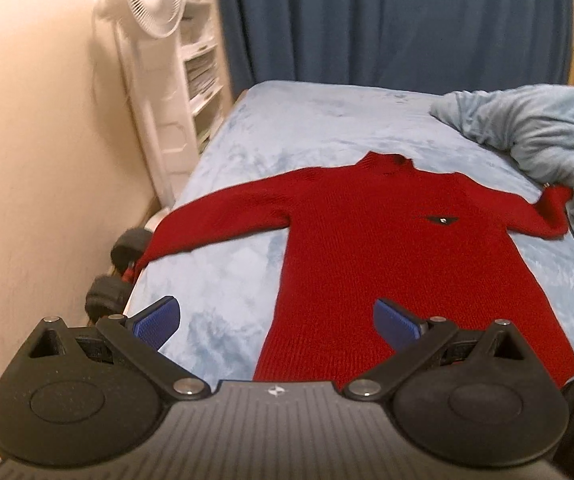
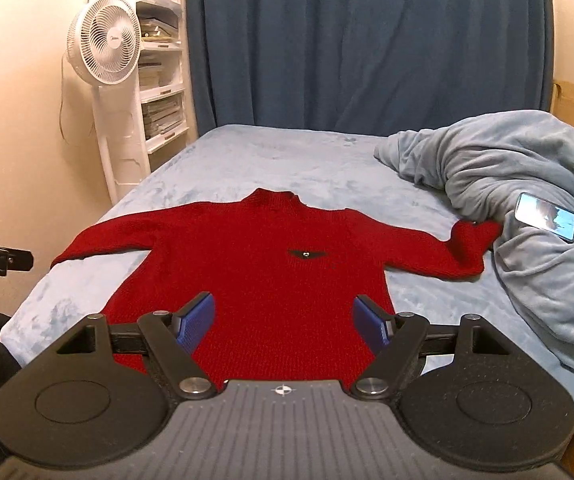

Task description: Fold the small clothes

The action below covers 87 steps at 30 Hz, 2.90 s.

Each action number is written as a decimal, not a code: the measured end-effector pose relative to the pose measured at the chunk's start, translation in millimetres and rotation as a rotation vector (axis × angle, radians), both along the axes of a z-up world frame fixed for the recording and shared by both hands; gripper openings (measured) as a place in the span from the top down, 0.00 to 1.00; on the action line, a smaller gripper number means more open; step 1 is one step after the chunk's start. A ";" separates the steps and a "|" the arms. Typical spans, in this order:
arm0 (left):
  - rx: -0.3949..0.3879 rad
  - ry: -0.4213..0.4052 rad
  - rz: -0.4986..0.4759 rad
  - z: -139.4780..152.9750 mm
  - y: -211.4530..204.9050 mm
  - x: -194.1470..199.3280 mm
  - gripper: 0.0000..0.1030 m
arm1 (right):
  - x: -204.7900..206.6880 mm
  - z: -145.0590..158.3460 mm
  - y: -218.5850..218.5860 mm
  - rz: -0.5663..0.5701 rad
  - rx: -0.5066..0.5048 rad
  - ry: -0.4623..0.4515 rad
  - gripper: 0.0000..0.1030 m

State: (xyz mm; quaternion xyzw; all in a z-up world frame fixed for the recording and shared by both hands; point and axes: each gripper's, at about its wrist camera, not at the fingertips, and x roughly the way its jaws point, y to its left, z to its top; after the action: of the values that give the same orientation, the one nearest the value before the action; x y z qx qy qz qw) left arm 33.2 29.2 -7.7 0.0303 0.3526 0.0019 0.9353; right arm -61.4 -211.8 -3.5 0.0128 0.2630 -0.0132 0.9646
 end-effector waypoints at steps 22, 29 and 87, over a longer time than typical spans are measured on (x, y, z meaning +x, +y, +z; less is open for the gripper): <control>-0.602 0.051 0.525 -102.9 193.5 200.7 0.00 | 85.0 -41.9 34.6 0.064 -0.065 0.247 0.24; -0.881 0.169 0.708 -185.5 245.0 286.4 0.00 | 109.8 -56.7 50.6 0.102 -0.112 0.319 0.24; -0.373 0.125 -0.097 -173.0 1.1 449.9 0.84 | 388.2 -140.6 -155.9 -0.071 0.182 0.079 0.84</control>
State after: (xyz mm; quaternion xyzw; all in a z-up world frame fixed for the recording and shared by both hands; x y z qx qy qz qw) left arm 483.2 30.3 -180.7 -0.1264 0.4023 -0.1105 0.9000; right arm 326.8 -367.7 -144.1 0.1093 0.3002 -0.0238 0.9473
